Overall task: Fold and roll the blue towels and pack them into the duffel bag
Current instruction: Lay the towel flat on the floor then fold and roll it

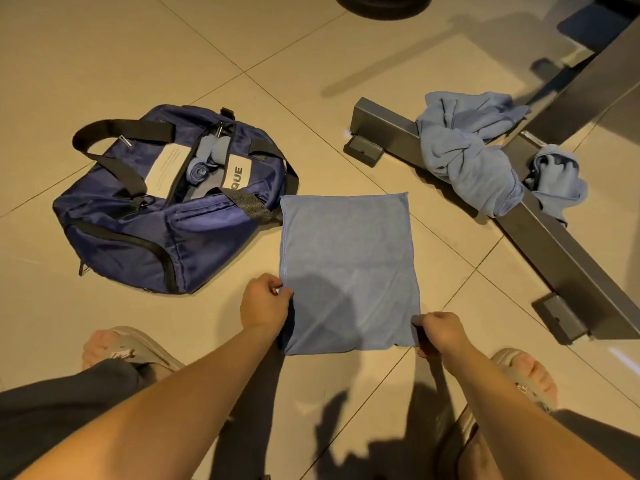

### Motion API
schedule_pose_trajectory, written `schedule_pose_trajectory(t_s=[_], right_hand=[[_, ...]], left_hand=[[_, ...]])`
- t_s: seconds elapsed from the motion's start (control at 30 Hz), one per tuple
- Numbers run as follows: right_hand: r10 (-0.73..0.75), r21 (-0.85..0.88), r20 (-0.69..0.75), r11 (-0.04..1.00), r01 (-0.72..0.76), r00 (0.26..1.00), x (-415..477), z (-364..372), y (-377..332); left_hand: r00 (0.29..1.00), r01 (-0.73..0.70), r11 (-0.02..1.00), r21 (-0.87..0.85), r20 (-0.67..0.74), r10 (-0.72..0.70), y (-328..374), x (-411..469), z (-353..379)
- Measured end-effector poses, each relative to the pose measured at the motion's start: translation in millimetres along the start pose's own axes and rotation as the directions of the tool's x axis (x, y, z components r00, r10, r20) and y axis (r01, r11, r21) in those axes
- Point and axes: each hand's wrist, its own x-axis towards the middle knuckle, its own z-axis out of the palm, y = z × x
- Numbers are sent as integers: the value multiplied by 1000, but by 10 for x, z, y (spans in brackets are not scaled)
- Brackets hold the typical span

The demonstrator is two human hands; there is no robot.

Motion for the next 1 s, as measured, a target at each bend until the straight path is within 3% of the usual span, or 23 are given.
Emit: schedule_pose_trajectory(t_s=[0.1,0.3,0.47,0.8,0.9,1.0], right_hand=[[56,45,36,997,-58,998,-51,-23,25],[247,199,272,931,-305,930,-120,-159,44],[211,278,296,914,-295,932,-66,-196,111],[139,183,59,972,-148,989,-61,-200,218],[98,187,49,977,-105,994,-98,-212,244],[51,212,81,975,-68,995,-119,-233,313]], left_hand=[[997,77,996,-53,-10,-77,102,79,51],[948,316,942,-115,11,-317,258,228,103],[909,416,907,-62,54,-413,377,312,36],[965,262,964,-40,-2,-262,172,221,-20],[983,183,983,18,28,-184,96,29,-7],[977,202,979,-6,68,-201,-42,-195,0]])
